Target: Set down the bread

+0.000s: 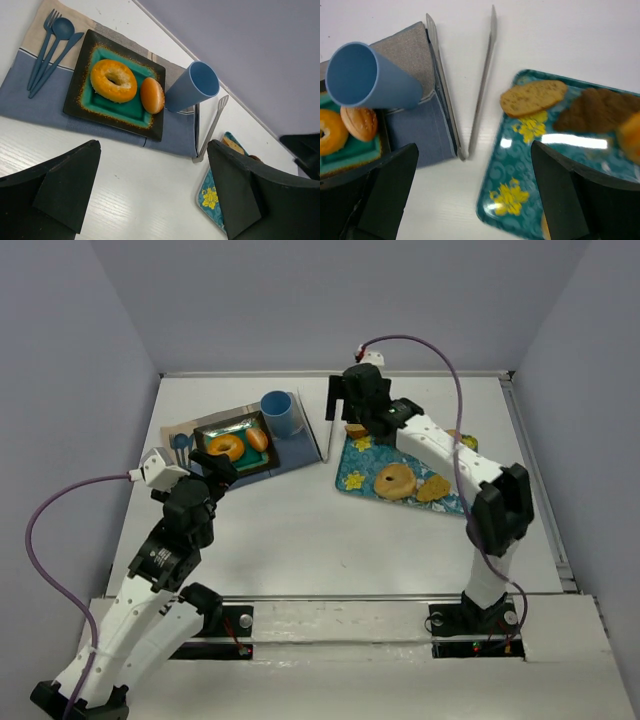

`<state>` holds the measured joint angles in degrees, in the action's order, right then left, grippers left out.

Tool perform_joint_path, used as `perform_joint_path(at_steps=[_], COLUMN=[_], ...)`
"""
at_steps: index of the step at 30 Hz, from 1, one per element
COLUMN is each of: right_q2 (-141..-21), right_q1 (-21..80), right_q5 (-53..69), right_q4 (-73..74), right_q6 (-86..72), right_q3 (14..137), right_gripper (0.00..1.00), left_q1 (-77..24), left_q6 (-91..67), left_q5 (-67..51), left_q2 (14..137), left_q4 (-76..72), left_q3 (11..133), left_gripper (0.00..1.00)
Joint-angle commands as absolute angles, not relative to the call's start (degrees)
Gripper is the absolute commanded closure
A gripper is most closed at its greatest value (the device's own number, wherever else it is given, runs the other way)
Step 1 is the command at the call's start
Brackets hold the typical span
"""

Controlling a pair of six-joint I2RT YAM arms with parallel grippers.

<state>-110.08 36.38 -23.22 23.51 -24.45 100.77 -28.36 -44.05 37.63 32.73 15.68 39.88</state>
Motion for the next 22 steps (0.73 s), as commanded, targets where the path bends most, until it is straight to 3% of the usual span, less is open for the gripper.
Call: perform_joint_path(at_steps=[1,3,8,22], right_q2=[-91.3,-84.7,-68.4,-49.1], right_q1=[36.1,36.1,36.1,36.1], right_q5=[-27.5,-30.4,-35.0,-31.1], right_q4=[19.4,17.5,14.0,8.9], right_q6=[-29.8,-33.6,-39.9,-36.1], right_q3=[81.4,68.4,49.4,40.4], right_gripper=[0.0,0.0,0.0,0.0], left_q1=[-27.9,-27.9,-27.9,-27.8], left_q6=[-45.2,-45.3,-45.3,-46.1], left_q5=[40.0,40.3,40.4,38.5], left_q2=[34.1,34.5,37.2,43.1], left_q4=[14.1,13.8,13.0,13.0], left_q3=[40.2,40.1,40.3,41.7], left_gripper=[0.01,0.01,0.01,0.01])
